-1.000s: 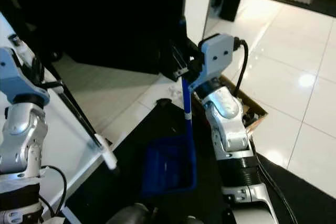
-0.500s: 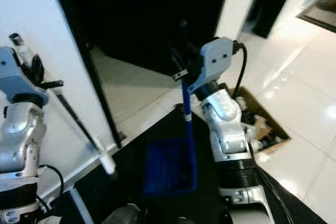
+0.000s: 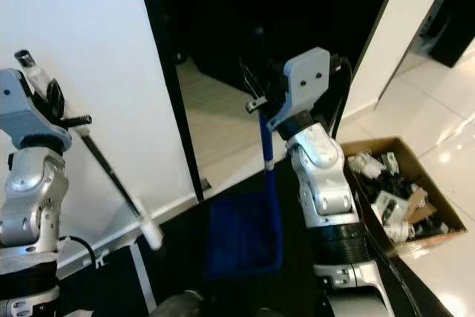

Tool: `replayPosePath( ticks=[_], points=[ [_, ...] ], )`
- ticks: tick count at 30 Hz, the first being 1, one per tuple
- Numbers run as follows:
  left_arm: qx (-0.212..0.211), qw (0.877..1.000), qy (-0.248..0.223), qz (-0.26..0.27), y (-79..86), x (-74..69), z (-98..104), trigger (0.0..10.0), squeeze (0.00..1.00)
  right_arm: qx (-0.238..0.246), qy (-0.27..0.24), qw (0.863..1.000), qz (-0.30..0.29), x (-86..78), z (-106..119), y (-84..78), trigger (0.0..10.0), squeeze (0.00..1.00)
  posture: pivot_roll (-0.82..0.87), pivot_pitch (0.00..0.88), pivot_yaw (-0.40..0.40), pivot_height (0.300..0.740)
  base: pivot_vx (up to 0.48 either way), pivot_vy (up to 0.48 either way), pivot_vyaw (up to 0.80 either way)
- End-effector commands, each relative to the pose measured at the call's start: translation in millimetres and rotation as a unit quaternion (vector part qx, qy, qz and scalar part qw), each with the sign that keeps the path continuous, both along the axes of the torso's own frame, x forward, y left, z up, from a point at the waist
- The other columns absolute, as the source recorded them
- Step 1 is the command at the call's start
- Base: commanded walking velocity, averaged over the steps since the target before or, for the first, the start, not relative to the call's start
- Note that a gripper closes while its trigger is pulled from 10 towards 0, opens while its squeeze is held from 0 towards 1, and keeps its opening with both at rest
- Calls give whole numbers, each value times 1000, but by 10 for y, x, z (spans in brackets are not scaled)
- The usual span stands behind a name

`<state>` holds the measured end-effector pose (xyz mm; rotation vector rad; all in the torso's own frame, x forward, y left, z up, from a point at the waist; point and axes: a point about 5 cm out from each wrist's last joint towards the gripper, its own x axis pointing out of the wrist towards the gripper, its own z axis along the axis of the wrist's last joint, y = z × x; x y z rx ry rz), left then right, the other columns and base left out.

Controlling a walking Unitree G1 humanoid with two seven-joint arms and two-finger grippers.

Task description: Sweep floor

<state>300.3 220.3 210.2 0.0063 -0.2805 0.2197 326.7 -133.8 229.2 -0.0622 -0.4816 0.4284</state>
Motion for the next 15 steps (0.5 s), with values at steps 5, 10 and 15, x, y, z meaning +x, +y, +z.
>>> replayPosePath(
  ticks=[5, 10, 15],
  points=[
    [7, 1000, -16, 7, 38, -20, 63, 10000, 0, -5, -13, 1000, 8, -9, 44, 46, 10000, 0, 49, 24, 34, 740, 0, 0, 775],
    [7, 1000, -16, 7, 37, -19, 64, 10000, 0, -5, -13, 1000, 8, -10, 44, 47, 10000, 0, 49, 24, 34, 740, 0, 0, 777],
    [7, 1000, -16, 6, 34, -18, 63, 10000, 0, -5, -13, 1000, 8, -10, 43, 46, 10000, 0, 48, 24, 34, 740, 0, 0, 779]
  ],
)
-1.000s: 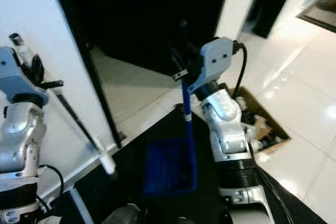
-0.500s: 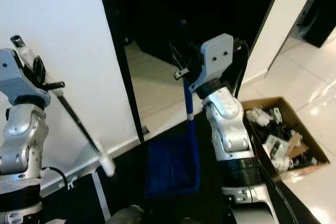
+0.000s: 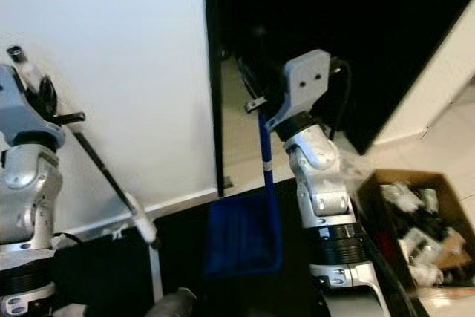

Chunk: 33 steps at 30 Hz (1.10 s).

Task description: Sweep floor

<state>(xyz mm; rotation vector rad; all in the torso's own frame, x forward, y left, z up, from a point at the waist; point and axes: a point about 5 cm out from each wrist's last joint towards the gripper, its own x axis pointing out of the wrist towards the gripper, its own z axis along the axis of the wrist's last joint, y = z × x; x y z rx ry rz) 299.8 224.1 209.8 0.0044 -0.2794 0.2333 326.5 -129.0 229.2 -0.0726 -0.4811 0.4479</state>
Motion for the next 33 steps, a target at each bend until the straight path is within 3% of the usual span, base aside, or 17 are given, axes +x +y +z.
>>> replayPosePath(
  ticks=[1, 33],
  points=[
    [9, 1000, -16, 0, -4, -12, 67, 10000, 0, 2, -12, 1000, 0, -9, 43, -2, 10000, 0, 48, 24, 34, 740, 0, 0, 781],
    [10, 1000, -15, -6, -24, -4, 61, 10000, 0, 0, -12, 1000, -3, -6, 41, -1, 10000, 0, 47, 23, 34, 740, 0, 0, 778]
  ],
)
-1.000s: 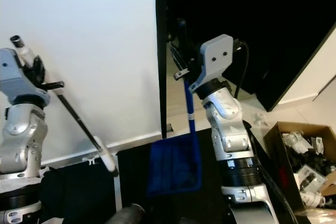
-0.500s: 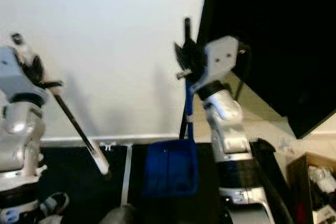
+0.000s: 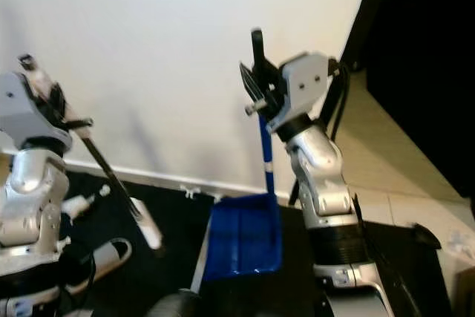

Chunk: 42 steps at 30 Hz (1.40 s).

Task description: Sweep floor

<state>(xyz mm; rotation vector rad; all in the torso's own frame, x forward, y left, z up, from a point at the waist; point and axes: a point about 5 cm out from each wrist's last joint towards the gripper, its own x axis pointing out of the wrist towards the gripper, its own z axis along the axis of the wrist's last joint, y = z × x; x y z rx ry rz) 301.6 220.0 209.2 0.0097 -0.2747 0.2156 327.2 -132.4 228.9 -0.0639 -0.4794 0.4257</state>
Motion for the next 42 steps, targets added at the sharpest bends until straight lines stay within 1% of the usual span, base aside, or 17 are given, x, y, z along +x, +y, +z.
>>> replayPosePath(
  ticks=[1, 3, 14, 31, 33, 42],
  points=[
    [6, 1000, -17, 2, 17, -21, 66, 10000, 0, -7, -13, 1000, 5, -10, 43, 29, 10000, 0, 47, 21, 34, 740, 0, 0, 688],
    [7, 1000, -17, 2, 15, -19, 64, 10000, 0, -7, -12, 1000, 3, -5, 41, 24, 10000, 0, 47, 20, 35, 740, 0, 0, 603],
    [6, 1000, 1, -7, -29, 8, -1, 10000, 0, 14, 12, 1000, -20, 48, -9, -32, 10000, 0, 45, 17, 36, 740, 0, 0, 0],
    [8, 1000, 10, -9, -36, 9, -22, 10000, 0, 19, 17, 999, -28, 55, -20, -54, 10000, 0, 46, 27, 37, 740, 0, 0, -800],
    [8, 1000, 13, -9, -37, 11, -28, 10000, 0, 20, 17, 999, -29, 56, -20, -54, 10000, 0, 48, 27, 36, 740, 0, 0, -456],
    [1, 999, 31, -13, -78, 21, -89, 10000, 0, 12, 15, 999, -27, 49, -29, -37, 10000, 0, 49, 28, 38, 740, 0, 0, 0]
  ],
)
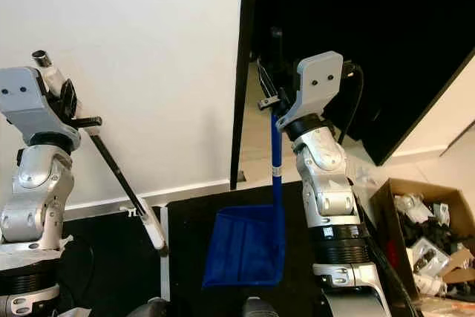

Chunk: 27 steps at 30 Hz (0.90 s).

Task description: Sweep floor

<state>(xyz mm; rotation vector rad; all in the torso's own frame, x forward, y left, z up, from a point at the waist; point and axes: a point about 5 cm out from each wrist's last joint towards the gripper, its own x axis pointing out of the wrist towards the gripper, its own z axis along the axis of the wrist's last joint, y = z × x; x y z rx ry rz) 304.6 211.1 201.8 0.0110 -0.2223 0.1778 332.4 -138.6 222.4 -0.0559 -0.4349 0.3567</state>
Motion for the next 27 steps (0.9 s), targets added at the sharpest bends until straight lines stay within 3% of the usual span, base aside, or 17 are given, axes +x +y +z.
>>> replayPosePath(
  ticks=[1, 23, 27],
  points=[
    [0, 1000, 5, 5, 8, -8, -18, 10000, 0, 5, -8, 1000, 6, -3, 35, 25, 10000, 0, 49, 28, 38, 740, 0, 0, 0],
    [12, 1000, 14, 14, 30, 8, -24, 10000, 0, 5, -9, 1000, 8, -9, 34, 29, 10000, 0, 48, 28, 39, 740, 0, 0, 0],
    [13, 1000, 16, 17, 39, 8, -31, 10000, 0, 5, -9, 1000, 8, -10, 33, 27, 10000, 0, 48, 29, 39, 740, 0, -297, 0]
  ],
)
